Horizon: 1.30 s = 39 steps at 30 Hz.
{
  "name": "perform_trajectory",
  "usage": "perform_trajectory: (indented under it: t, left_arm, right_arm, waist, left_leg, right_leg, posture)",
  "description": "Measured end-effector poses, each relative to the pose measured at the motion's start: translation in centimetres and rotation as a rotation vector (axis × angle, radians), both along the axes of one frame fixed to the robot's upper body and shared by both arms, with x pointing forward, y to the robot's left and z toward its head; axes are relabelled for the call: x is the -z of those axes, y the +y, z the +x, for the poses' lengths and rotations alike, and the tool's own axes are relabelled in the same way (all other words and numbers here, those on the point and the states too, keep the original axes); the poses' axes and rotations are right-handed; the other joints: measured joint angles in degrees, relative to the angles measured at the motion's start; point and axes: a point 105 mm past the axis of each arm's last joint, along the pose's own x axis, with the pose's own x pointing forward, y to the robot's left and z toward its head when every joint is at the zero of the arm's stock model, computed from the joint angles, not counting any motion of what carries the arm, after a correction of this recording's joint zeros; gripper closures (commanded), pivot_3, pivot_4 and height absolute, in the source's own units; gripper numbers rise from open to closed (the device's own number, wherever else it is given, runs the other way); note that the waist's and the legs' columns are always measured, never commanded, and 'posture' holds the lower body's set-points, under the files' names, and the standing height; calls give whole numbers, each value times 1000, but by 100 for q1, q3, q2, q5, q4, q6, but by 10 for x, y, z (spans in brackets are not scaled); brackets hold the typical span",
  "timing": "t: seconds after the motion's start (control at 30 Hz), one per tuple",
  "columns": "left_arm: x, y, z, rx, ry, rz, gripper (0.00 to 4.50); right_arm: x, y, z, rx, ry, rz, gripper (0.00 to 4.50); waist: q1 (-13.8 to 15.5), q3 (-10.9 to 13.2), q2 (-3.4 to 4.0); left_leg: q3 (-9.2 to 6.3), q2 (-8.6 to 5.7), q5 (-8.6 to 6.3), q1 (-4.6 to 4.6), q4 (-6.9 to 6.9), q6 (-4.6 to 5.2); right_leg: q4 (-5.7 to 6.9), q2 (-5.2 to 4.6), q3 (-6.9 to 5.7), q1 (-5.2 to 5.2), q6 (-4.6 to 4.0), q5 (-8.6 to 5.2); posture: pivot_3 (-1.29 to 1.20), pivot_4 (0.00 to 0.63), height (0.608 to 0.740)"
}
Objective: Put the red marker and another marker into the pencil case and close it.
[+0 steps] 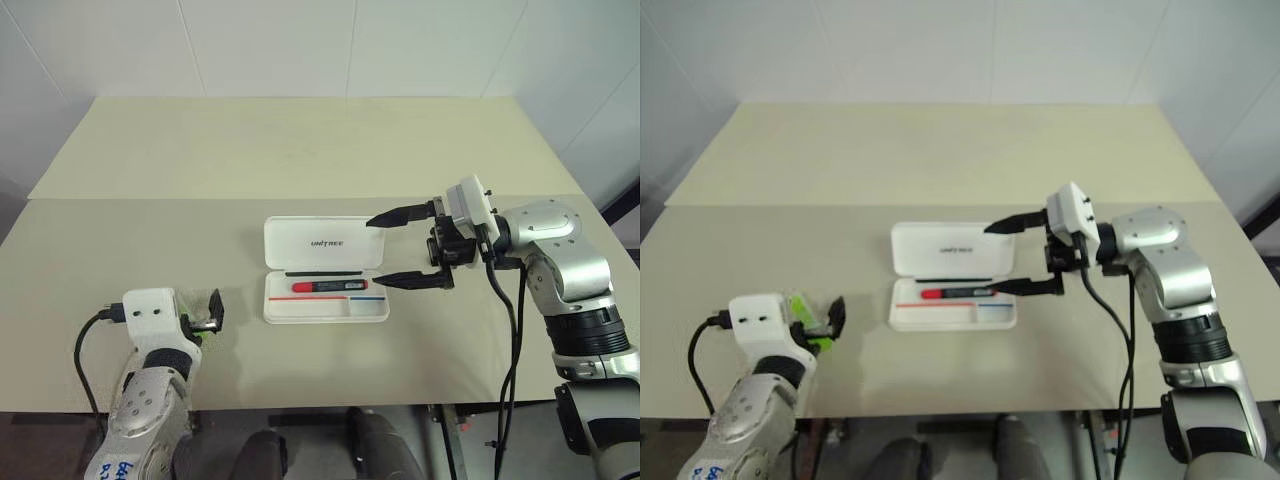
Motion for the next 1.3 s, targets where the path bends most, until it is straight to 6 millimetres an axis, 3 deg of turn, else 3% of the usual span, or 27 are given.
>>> perform_trajectory:
  t: [0.33, 0.87, 1.0, 1.23, 1.3]
  left_arm:
    - [26, 4, -8, -127, 186, 7, 0]
    - [27, 4, -7, -159, 196, -56, 0]
    - [28, 2, -3, -148, 194, -74, 942]
    - [31, -2, 1, -129, 200, -93, 3329]
    - [31, 0, 1, -136, 195, -91, 3472]
  right_arm:
    - [-3, 0, 1, -9, -6, -6, 15]
    - [-4, 0, 1, -7, -9, -6, 15]
    - [-4, -1, 1, -5, -12, -7, 0]
    - [-5, -2, 1, 1, -18, -12, 0]
    - [-5, -3, 1, 5, -20, -14, 0]
  waist:
    - [21, 0, 0]
    - [42, 0, 1]
    - [52, -1, 1]
    - [-19, -1, 2]
    - [-47, -1, 2]
  left_leg:
    - [-7, 3, -7, -1, -4, -6]
    - [0, 2, -7, 4, -3, -7]
    - [8, 2, -6, 5, -2, -7]
    - [10, 3, -5, 13, -2, -6]
    - [9, 3, -5, 13, -2, -6]
  right_leg:
    - [-12, 0, -1, -2, 0, 0]
    - [-11, 0, 1, 1, -1, 0]
    - [-9, 2, -1, 2, -3, 1]
    - [-7, 12, 3, 4, -10, 3]
    - [-6, 13, 4, 4, -11, 3]
  posture:
    - [0, 150, 740]
    - [0, 150, 740]
    - [0, 150, 740]
    - [0, 150, 740]
    - [0, 150, 740]
